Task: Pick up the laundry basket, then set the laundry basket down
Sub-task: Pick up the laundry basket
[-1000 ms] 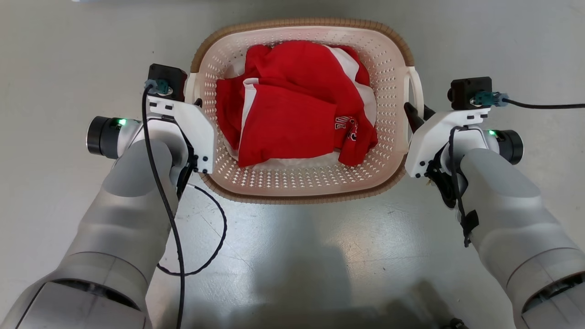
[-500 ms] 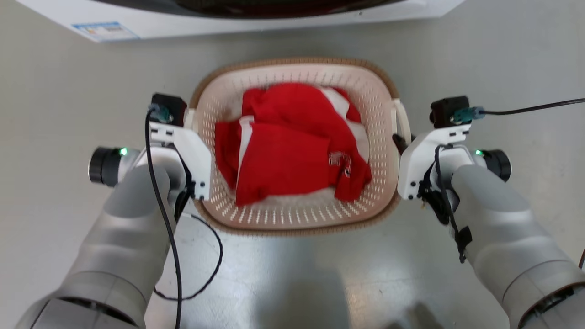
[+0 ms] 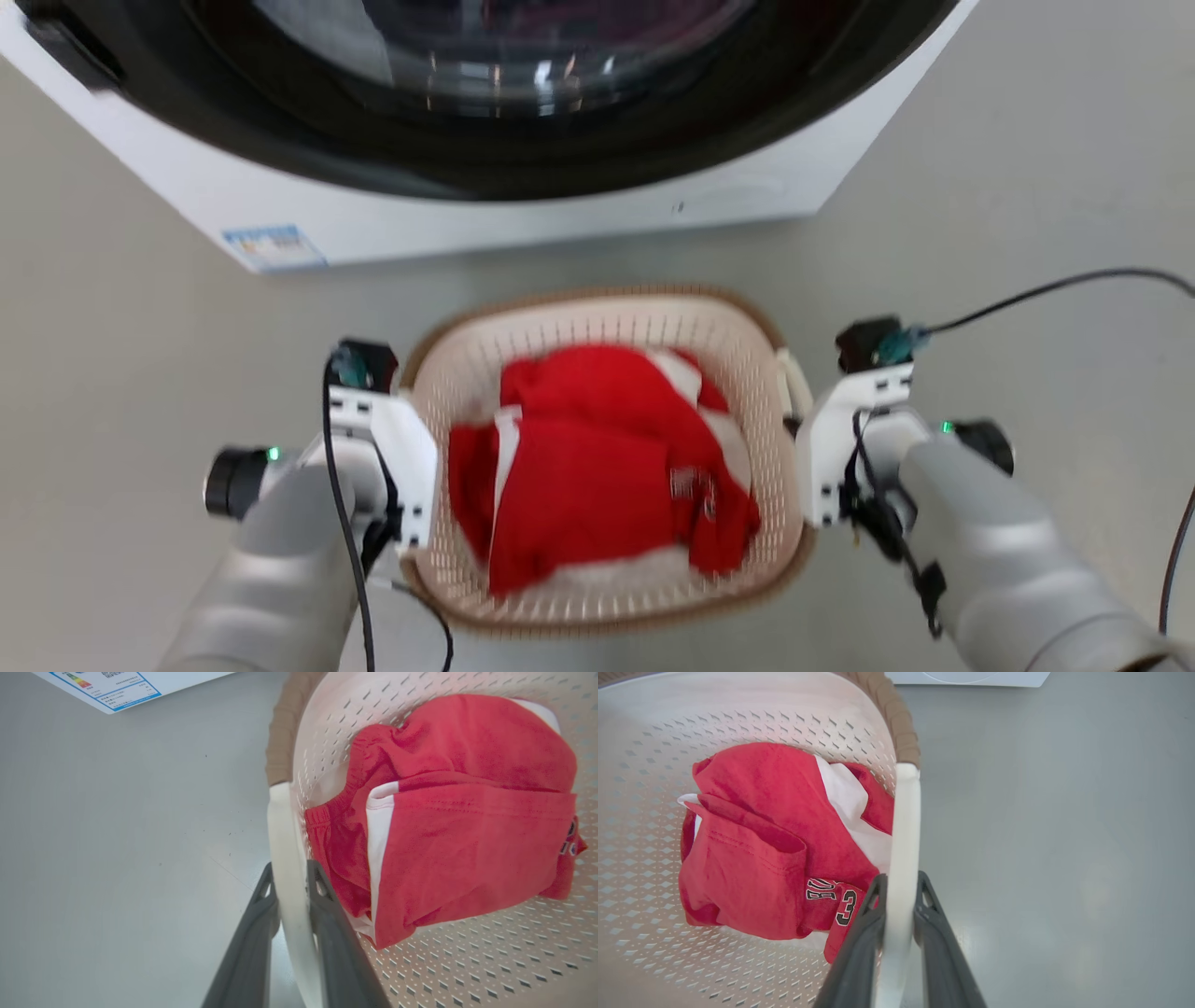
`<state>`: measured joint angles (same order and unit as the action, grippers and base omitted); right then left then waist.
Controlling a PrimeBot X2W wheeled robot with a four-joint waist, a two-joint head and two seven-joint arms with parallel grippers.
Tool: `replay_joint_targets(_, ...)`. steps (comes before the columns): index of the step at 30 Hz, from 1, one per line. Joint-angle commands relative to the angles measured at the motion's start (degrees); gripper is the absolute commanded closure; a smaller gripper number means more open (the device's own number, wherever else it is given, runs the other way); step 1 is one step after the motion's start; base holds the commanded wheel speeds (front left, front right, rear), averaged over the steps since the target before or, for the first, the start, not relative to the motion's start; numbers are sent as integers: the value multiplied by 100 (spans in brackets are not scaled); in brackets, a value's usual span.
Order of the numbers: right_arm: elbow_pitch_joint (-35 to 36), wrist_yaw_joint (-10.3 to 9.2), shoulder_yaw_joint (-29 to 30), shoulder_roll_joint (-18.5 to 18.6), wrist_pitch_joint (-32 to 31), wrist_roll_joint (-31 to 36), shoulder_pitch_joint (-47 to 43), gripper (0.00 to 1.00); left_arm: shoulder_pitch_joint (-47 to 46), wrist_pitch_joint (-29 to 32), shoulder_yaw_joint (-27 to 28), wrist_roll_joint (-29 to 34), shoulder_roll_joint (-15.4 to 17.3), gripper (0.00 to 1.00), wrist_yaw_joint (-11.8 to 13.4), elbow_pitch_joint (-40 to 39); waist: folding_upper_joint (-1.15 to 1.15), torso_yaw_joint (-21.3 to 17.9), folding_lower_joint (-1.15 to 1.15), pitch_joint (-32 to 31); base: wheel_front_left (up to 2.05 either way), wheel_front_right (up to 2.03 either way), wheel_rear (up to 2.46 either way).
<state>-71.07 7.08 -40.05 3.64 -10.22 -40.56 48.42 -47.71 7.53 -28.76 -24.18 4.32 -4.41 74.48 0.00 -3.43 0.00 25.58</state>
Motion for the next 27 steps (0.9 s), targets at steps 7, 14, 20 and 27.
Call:
replay_joint_targets(7,268,41,-502,-76,-385,-261,-647,100,540,294,-69,-12,144,100,-129,-53,0,-192,0,-1402,0,0,0)
replay_joint_targets(14,270,41,-773,-76,-607,-482,-1024,100,998,472,-183,-56,97,100,-181,-53,0,-212,0,-2139,0,0,0)
replay_joint_targets(20,377,41,-1018,-76,-869,-674,-1241,100,1301,628,-269,-99,85,100,-222,-53,0,-239,0,-2524,0,0,0)
replay_joint_targets(27,450,41,-1210,-76,-1087,-886,-1286,100,1379,744,-362,-166,37,100,-267,-53,0,-261,0,-2767,0,0,0)
